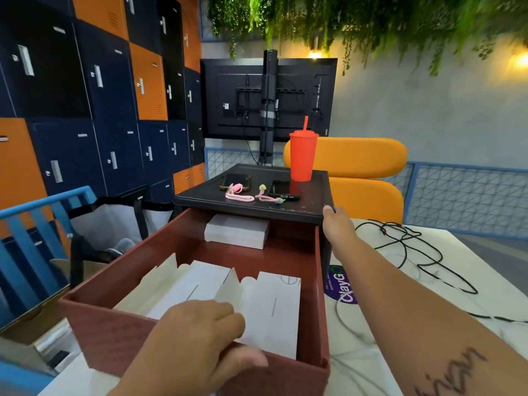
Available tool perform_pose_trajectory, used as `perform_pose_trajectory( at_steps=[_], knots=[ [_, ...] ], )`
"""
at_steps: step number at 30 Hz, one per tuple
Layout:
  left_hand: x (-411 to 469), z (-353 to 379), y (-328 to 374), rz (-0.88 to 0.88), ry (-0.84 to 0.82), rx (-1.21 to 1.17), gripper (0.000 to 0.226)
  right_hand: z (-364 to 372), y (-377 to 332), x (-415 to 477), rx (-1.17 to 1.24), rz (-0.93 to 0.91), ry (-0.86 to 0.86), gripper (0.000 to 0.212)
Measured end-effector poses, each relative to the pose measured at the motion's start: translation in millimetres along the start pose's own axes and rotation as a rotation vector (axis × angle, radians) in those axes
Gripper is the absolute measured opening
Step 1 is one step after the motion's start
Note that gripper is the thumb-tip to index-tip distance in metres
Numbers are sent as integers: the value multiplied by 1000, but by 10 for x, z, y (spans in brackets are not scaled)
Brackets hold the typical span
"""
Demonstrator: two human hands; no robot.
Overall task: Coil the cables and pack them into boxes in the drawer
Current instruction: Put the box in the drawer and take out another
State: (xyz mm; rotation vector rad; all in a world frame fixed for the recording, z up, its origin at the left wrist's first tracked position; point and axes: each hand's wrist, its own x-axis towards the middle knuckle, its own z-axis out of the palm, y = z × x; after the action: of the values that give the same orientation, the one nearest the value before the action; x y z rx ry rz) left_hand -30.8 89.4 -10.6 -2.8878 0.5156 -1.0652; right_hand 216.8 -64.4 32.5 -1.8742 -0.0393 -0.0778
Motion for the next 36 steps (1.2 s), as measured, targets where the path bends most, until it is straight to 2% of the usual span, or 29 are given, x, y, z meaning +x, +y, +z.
perform_pose_trajectory(
  at_steps=[5, 11, 21, 27, 30, 33, 36],
  knots=[
    [4, 103, 1, 108, 164, 83, 55, 71, 98, 117, 133, 17, -19, 48],
    [177, 148, -12, 85, 195, 32, 63, 94, 134, 210, 302, 62, -20, 49],
    [712, 390, -279, 22, 166, 1, 60, 109, 200, 286, 302, 63, -58, 49],
    [876, 656, -455, 95, 151, 40, 66, 80, 214, 324, 289, 60, -60, 49],
    [950, 766, -528, 53, 113, 12, 68, 78, 209, 318, 278, 65, -56, 49],
    [1072, 858, -579, -4, -46, -13, 79, 66, 209, 326, 284, 81, -61, 49],
    [1131, 934, -544, -81, -23, 153, 76, 66, 201, 325, 293, 85, -70, 49]
  ],
)
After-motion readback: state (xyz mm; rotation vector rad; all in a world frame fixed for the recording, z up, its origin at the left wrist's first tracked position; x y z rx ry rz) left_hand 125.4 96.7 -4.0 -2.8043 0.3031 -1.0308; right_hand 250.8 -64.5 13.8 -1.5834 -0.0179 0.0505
